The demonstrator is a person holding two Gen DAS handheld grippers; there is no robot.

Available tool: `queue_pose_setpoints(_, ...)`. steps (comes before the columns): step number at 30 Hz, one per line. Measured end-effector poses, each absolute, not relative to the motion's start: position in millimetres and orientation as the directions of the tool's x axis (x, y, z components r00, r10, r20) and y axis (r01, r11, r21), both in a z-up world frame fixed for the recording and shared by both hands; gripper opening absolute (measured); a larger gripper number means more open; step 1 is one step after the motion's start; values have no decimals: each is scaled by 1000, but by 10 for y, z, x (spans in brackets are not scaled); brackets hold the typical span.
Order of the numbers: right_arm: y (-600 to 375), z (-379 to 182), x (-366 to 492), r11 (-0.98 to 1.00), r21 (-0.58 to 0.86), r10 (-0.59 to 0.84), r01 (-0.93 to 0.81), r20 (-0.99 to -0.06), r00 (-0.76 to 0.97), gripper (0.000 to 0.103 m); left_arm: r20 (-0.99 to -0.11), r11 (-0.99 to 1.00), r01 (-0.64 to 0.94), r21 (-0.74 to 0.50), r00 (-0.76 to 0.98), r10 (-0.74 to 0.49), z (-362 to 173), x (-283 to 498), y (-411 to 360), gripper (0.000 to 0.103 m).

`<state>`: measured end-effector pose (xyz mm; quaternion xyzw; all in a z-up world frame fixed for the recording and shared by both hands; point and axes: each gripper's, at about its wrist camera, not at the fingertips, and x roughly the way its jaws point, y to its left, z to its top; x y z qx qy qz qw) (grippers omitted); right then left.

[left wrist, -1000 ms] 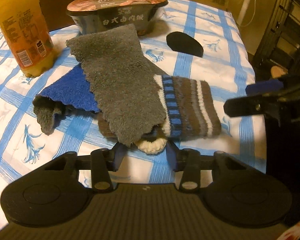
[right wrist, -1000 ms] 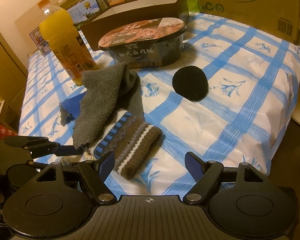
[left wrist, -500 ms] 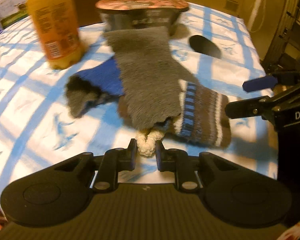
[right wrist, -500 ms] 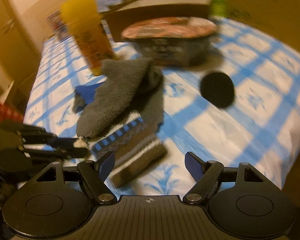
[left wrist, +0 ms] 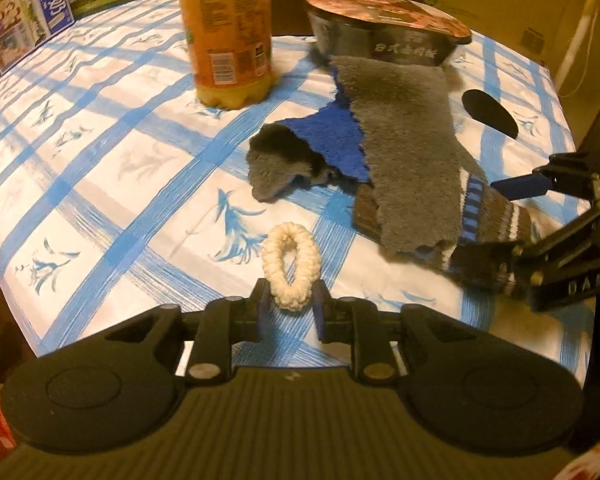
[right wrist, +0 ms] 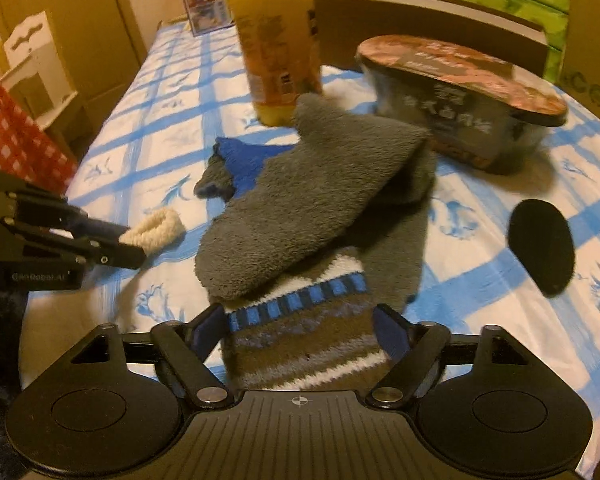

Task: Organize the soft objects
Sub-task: 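Grasp the striped knit sock with the right tool while the left tool holds the hair tie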

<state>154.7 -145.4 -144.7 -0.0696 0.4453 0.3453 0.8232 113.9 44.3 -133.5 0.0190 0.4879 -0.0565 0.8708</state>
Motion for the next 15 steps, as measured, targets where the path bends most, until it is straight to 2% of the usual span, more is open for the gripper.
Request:
queue_pose_setpoints(4, -1369, -1495, 1507, 753, 154, 483, -640, -790, 378, 90, -852, 993, 118, -31, 517, -88, -1362, 1139, 411, 25)
queue_pose_setpoints(6, -1320, -1523, 1494, 751, 123, 463, -649, -798, 385, 90, -854, 993, 118, -25, 514, -83, -1379, 1154, 391, 32)
queue_pose_setpoints(12, -1226, -1574, 1489, 760, 75, 428, -645, -805, 411, 90, -852, 994, 105, -20, 518, -72, -1401, 1231, 379, 37)
queue_pose_setpoints(15, -1253, -1562, 1475, 764, 80, 434, -640, -798, 418, 84, -851, 995, 96, -21, 520, -68, -1406, 1282, 392, 38)
